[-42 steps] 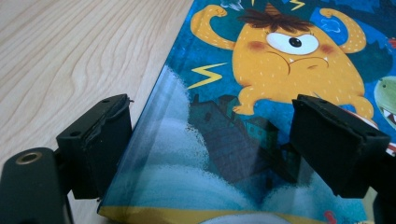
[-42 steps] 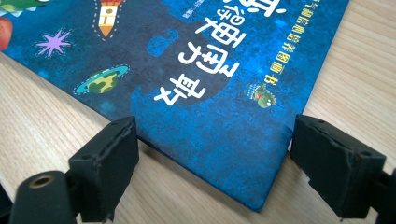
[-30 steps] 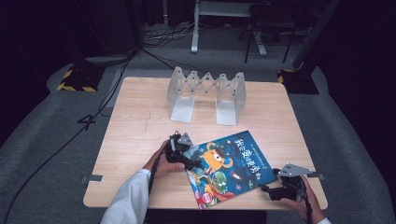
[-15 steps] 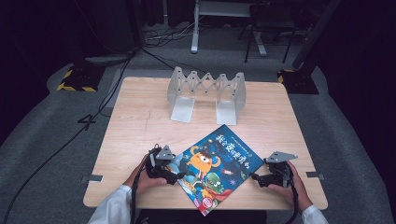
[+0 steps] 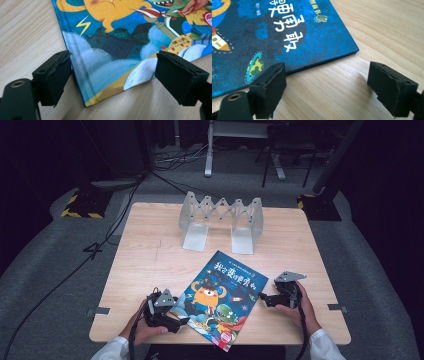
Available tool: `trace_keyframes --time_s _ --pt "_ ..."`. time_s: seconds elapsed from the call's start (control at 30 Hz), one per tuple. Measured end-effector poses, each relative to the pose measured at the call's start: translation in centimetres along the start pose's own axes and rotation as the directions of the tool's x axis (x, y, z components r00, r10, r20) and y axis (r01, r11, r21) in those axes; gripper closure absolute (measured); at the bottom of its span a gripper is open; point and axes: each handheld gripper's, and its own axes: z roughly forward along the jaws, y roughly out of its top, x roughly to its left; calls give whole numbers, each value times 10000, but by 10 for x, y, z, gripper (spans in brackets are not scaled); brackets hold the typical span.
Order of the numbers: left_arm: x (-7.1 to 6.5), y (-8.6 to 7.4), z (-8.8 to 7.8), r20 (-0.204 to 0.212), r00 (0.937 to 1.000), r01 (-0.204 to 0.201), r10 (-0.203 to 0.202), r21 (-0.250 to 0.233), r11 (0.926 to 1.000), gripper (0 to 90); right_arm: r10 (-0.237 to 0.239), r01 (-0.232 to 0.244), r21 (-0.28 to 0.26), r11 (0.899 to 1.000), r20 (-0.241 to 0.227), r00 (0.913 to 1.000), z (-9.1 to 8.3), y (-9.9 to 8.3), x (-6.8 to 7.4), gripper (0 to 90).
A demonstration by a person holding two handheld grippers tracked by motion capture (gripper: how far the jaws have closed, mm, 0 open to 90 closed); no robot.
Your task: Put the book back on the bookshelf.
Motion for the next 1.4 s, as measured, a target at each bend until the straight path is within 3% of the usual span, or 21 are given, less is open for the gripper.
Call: trace_keyframes --time_s 0.07,0.2,0.4,0.53,0.6,0.77,0.97,1.03,1.13,1.23,1.4 --pt "-2 -1 -1 -43 10000 39 -39 -19 10000 148 12 -12 -104 9999 8 10000 -1 -2 2 213" --pt "-12 -4 -1 -528 9952 -801 819 341 9962 149 -328 320 -282 9991 -303 9990 -9 -11 12 224" --pt "-17 -4 0 -472 9962 -725 738 289 9969 160 -1345 1333 -178 9909 -1361 9815 -17 -16 38 228" --pt "-20 -4 0 -500 9957 -759 774 324 9966 159 -1639 1650 -39 9863 -1377 9768 -13 -9 47 187" --pt "-21 -5 -1 -402 9961 -778 790 299 9965 160 -1448 1473 64 9891 -1479 9784 -11 -8 43 153" --pt "-26 -5 -1 -299 9955 -890 901 361 9954 159 -1224 1250 138 9921 -1234 9848 -4 -4 35 96" --pt "-31 -6 -1 198 9959 -886 881 242 9958 164 -681 686 59 9976 -631 9957 4 4 25 113" --pt "-33 -6 -1 167 9963 -846 841 268 9961 164 -482 483 5 9988 -469 9977 6 5 24 128" --pt "-35 -5 0 152 9961 -869 865 301 9958 163 -509 502 -158 9986 -506 9974 5 4 24 173" --pt "-38 -5 0 447 9951 -890 877 270 9957 166 -562 553 -256 9981 -367 9977 2 1 25 208" --pt "-48 0 6 921 9915 -948 923 233 9952 179 -610 597 -198 9980 -709 9956 -8 -9 22 210"
